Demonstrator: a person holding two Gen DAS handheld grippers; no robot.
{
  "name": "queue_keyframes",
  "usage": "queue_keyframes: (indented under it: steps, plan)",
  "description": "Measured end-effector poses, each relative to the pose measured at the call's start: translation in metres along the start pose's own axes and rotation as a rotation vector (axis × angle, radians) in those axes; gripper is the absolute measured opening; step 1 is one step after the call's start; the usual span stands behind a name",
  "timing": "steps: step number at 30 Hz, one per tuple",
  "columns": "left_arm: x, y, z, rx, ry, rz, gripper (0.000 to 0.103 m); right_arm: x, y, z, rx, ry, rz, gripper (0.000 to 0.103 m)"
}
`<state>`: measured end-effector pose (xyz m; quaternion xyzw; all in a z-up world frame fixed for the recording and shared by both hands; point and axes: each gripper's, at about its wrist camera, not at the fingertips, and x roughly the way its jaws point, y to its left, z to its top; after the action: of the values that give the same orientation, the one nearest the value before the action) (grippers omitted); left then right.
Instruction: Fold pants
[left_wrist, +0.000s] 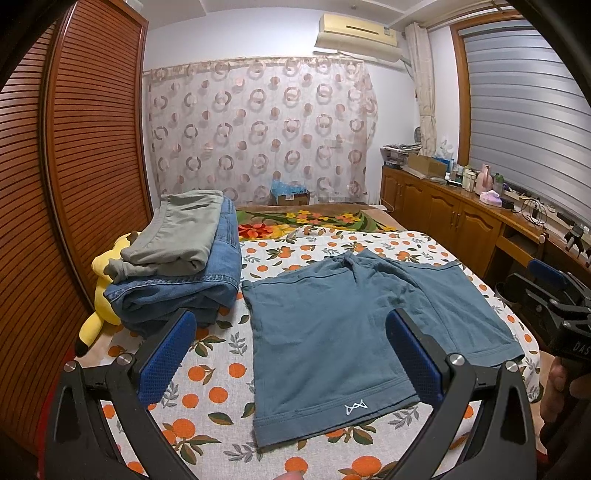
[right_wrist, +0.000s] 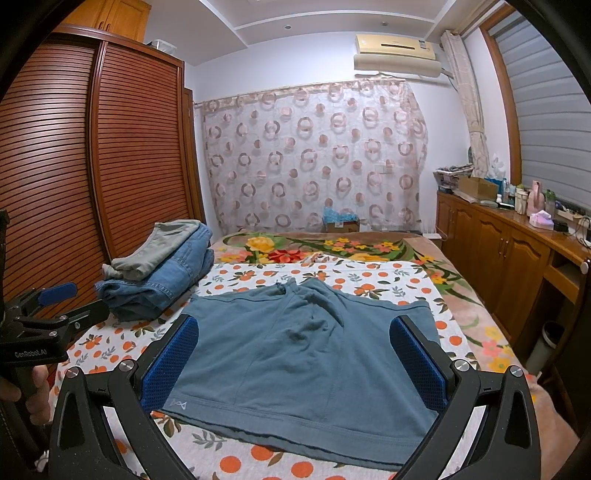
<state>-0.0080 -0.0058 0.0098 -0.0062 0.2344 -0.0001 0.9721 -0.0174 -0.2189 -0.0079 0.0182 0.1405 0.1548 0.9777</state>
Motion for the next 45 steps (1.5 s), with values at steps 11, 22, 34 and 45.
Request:
queue_keyframes:
  steps: [11,22,34,45]
  plan:
    - [0.0006,-0.0005,-0.0012,0.001,-0.001,0.001,0.103,0.0002,0.0004,0.0003,0.0,-0.001,-0.001,0.103]
    - [0.0002,-0.0009,-0.0015,0.002,-0.002,0.001,0.103,-0.0003,0.0004,0.0003,0.0,-0.003,0.001,0.103]
    - [-0.0003,-0.0014,-0.0017,0.003,-0.003,0.002,0.103,-0.0004,0.001,0.0008,0.0,-0.006,0.002,0.103]
    - [-0.0019,-0.0022,-0.0016,0.004,-0.004,0.001,0.103,0.0001,0.0015,0.0011,0.001,-0.006,0.003,0.103]
